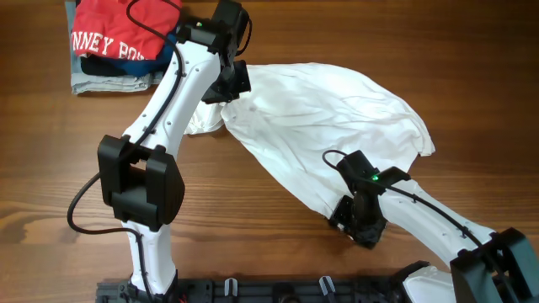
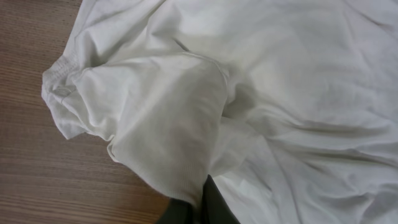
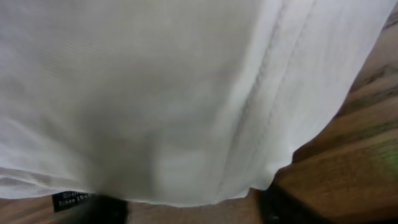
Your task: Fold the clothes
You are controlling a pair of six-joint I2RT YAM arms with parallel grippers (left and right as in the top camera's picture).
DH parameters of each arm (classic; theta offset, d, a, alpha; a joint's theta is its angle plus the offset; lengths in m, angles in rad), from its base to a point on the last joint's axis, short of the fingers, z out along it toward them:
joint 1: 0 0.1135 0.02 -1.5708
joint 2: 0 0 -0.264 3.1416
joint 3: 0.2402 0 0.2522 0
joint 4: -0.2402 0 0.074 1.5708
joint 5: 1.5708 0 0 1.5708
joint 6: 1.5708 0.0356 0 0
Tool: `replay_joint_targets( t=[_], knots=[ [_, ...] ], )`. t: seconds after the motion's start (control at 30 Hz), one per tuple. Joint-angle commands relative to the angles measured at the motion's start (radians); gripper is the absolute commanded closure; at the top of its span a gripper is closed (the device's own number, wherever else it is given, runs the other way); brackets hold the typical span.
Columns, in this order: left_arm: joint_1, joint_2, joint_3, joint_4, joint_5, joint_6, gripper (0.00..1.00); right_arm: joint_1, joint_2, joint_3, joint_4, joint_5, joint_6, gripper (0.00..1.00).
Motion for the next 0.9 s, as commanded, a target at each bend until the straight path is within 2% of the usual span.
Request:
replay_joint_targets(
  t=[0.0,0.03,0.07,0.17,0.3,0.4,0.5,0.63,0.73,0.87],
  knots=[
    [0.006,0.0,-0.001,-0.001,-0.013,-0.011,0.96,-0.002,0.002,-0.025,0.043,0.048,0.042,0.76],
    [0.006,0.0,-0.001,-0.001,-0.013,-0.011,0.96,-0.002,0.002,-0.025,0.053,0.05,0.046,0.91],
    [0.006,0.0,-0.001,-0.004,-0.013,-0.01,0.96,-0.002,0.002,-0.025,0.079,0.053,0.065,0.96],
    [0.006,-0.001,-0.001,-0.021,-0.012,-0.008,0.96,-0.005,-0.005,-0.006,0.088,0.11,0.089,0.96],
    [0.005,-0.026,-0.001,-0.056,-0.013,-0.008,0.96,-0.057,-0.048,0.097,-0.019,0.152,0.041,0.96],
    [0.0,-0.091,-0.001,-0.089,-0.013,-0.008,0.96,-0.134,-0.127,0.268,-0.196,0.215,-0.048,0.96],
    [-0.038,-0.193,-0.001,-0.145,-0.01,-0.012,0.96,-0.193,-0.232,0.518,-0.376,0.23,-0.174,0.96],
    [-0.145,-0.328,-0.001,-0.196,-0.02,-0.028,0.96,-0.203,-0.305,0.784,-0.549,0.23,-0.271,0.96],
    [-0.249,-0.446,-0.001,-0.192,-0.101,-0.092,0.96,-0.203,-0.33,0.938,-0.642,0.23,-0.296,0.96],
    [-0.365,-0.599,-0.001,-0.171,-0.187,-0.147,0.96,-0.203,-0.347,1.067,-0.7,0.268,-0.303,0.96]
  ],
)
